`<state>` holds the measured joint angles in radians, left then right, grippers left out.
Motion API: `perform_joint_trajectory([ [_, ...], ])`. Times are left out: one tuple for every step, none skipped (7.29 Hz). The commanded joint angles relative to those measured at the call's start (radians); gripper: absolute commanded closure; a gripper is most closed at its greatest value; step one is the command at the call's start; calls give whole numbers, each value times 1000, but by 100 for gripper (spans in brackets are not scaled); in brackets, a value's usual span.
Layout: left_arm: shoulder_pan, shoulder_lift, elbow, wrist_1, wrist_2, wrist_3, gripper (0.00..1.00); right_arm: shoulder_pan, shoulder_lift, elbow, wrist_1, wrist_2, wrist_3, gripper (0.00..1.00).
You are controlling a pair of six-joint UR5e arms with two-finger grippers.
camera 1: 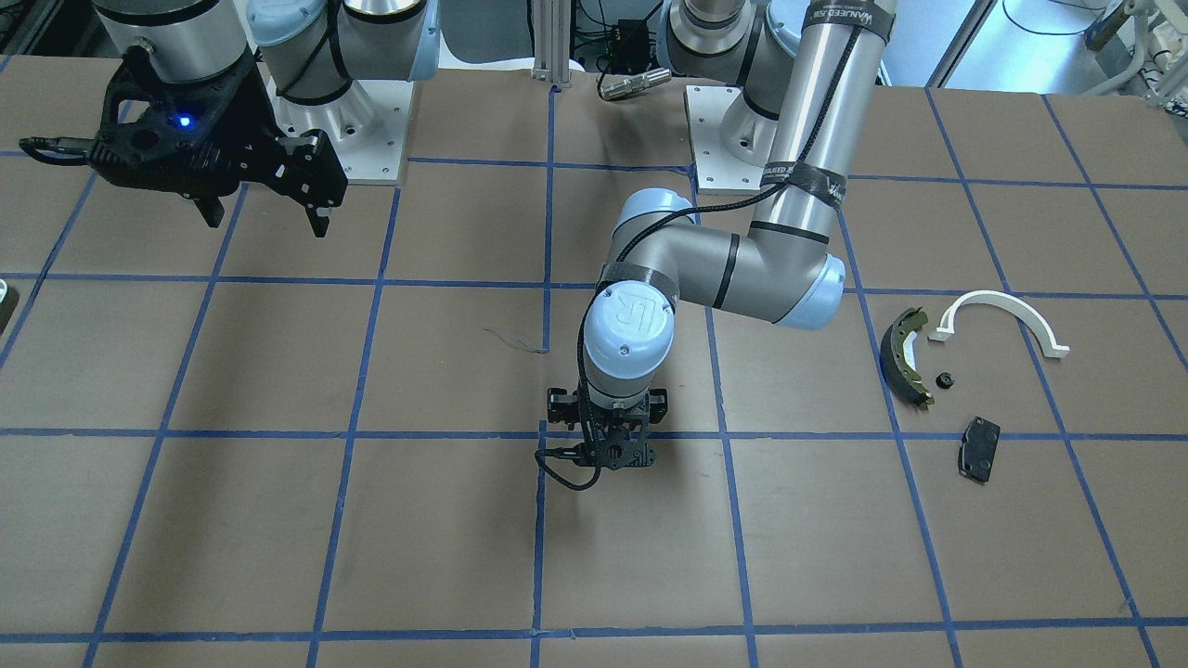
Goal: Place bearing gear from tray to pile
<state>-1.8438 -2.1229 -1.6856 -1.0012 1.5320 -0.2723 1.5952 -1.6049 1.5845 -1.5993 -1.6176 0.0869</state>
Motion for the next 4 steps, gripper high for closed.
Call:
perform_joint_trajectory([
  [0, -9, 0, 7, 0, -1, 35, 0, 0, 0, -2, 2, 1, 0],
  [0, -5, 6, 7, -4, 4, 48, -4, 8, -18, -8, 2, 4, 0],
  [3, 7, 9, 6, -19, 8, 62, -6, 19, -37, -4, 19, 5, 0],
  [5, 26, 3, 0, -39, 10, 62, -9, 46, -76, 11, 53, 11, 0],
])
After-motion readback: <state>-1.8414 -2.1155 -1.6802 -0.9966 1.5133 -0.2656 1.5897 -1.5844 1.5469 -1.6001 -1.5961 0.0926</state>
